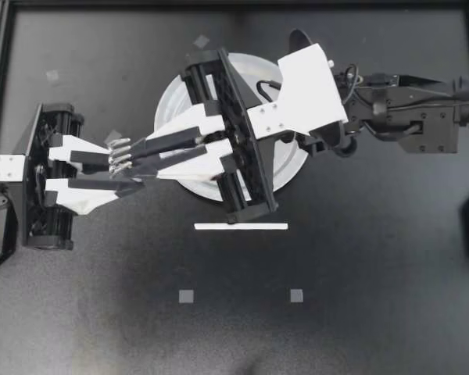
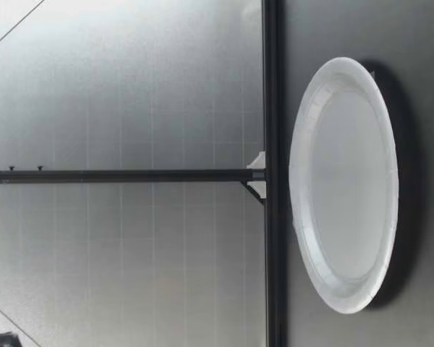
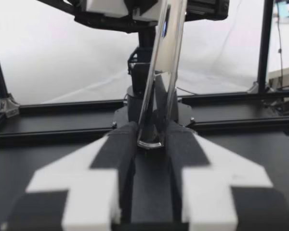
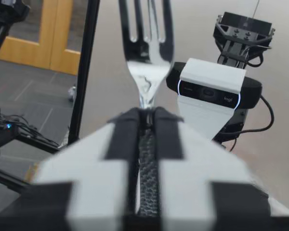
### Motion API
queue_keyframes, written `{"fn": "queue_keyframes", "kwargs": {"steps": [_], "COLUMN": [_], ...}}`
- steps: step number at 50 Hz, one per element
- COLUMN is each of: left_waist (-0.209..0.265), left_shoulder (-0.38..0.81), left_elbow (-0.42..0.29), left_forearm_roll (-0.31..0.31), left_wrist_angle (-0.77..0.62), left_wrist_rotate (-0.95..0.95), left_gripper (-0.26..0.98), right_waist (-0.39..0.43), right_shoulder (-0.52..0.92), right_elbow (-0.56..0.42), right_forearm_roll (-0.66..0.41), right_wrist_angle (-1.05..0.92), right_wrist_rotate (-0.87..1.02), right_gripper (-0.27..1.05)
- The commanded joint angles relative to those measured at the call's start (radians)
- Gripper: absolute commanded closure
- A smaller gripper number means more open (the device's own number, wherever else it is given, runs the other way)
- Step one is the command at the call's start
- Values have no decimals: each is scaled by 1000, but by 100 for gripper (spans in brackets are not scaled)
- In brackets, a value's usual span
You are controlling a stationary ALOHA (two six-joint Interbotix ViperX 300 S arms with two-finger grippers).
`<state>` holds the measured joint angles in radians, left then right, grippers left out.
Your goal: Pick up the fork and place it on the plate.
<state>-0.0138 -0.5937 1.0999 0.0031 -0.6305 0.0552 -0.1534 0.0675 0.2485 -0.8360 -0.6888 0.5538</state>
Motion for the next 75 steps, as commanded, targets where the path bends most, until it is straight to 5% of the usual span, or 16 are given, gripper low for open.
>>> {"fn": "queue_keyframes", "kwargs": {"steps": [1,6,22,35,42,50,59,75], "left_waist": [-2,-2,-18,-14,87,155,160,158], "left_shoulder": [-12,-14,-161,-295,-256,-245,-187,-81], "left_elbow": [-15,-14,-12,-296,-351,-316,-218,28], "left_forearm_roll": [-2,-3,-8,-98,-80,-18,-2,-64], "left_wrist_angle": [-8,-8,81,982,1270,1401,1413,1108], "left_wrist_rotate": [-2,-3,-6,-64,-225,-371,-485,-546], "left_gripper": [79,79,79,79,79,79,79,79], "right_waist": [-6,-6,-34,-37,-37,-18,0,17], "right_shoulder": [-3,-3,-107,-172,-170,-172,-249,-466], "right_elbow": [-11,-8,132,275,336,388,474,615], "right_forearm_roll": [11,35,48,109,163,183,184,222], "right_wrist_angle": [9,12,11,14,17,20,107,209], "right_wrist_rotate": [12,11,8,15,21,61,141,164], "right_gripper": [31,1,4,4,4,4,4,5]}}
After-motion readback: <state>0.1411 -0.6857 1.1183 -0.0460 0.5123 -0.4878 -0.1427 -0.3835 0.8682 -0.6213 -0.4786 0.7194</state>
